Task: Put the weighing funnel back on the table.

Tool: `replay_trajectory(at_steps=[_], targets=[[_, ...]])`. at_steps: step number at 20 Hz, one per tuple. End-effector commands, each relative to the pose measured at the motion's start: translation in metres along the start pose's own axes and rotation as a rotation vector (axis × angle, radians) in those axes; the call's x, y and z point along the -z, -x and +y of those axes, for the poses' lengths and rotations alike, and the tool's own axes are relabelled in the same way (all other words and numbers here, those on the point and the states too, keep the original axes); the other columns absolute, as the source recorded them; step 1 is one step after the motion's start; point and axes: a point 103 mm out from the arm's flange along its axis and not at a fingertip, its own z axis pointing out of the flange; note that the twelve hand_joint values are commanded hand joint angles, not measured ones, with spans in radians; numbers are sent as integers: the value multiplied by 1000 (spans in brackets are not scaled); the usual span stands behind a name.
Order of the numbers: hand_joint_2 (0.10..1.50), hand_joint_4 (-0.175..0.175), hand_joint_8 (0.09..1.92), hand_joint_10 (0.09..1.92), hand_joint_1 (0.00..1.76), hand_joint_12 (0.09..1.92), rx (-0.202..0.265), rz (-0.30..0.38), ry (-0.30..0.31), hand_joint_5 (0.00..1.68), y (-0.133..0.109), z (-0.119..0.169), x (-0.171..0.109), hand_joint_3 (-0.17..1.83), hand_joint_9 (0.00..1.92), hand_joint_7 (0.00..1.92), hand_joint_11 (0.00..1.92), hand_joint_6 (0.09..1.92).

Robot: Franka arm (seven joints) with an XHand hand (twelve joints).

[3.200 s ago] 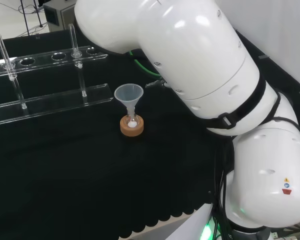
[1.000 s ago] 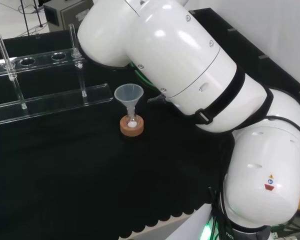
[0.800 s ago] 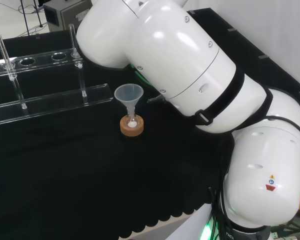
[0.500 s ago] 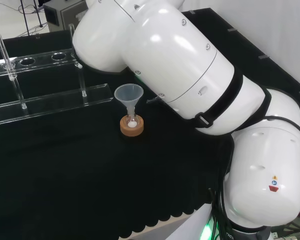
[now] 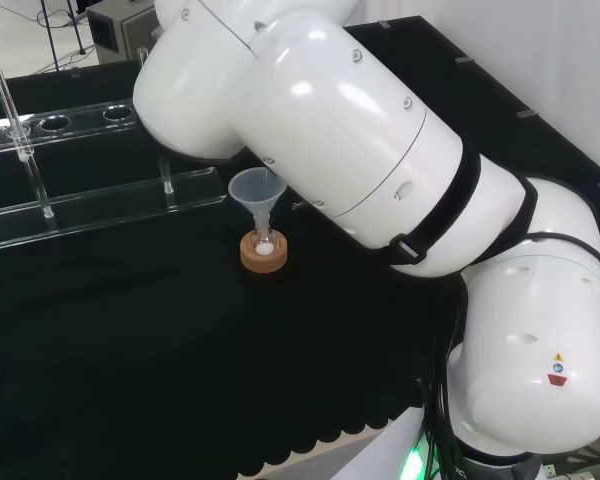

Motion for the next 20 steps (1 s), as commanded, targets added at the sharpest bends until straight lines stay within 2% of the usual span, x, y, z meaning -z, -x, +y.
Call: replay_trajectory(at_steps=[1, 6, 10, 13, 16, 20], targets=[[835, 28, 713, 553, 838, 1200, -8, -43, -24, 837, 2, -5, 2, 444, 867, 500, 598, 919], [729, -13, 713, 608, 791, 1284, -14, -52, -39, 600, 5, -10, 4, 576, 703, 374, 439, 855], [696, -41, 715, 649, 773, 1327, -14, -53, -64, 384, 7, -14, 3, 577, 568, 249, 326, 604], [685, -50, 708, 666, 769, 1347, -10, -50, -81, 341, 8, -16, 3, 563, 487, 174, 267, 408], [676, -56, 691, 675, 760, 1367, -15, -36, -69, 306, 14, -22, 8, 549, 399, 99, 194, 257], [669, -60, 684, 677, 747, 1374, -27, -26, -39, 277, 23, -36, 22, 541, 359, 72, 158, 183]])
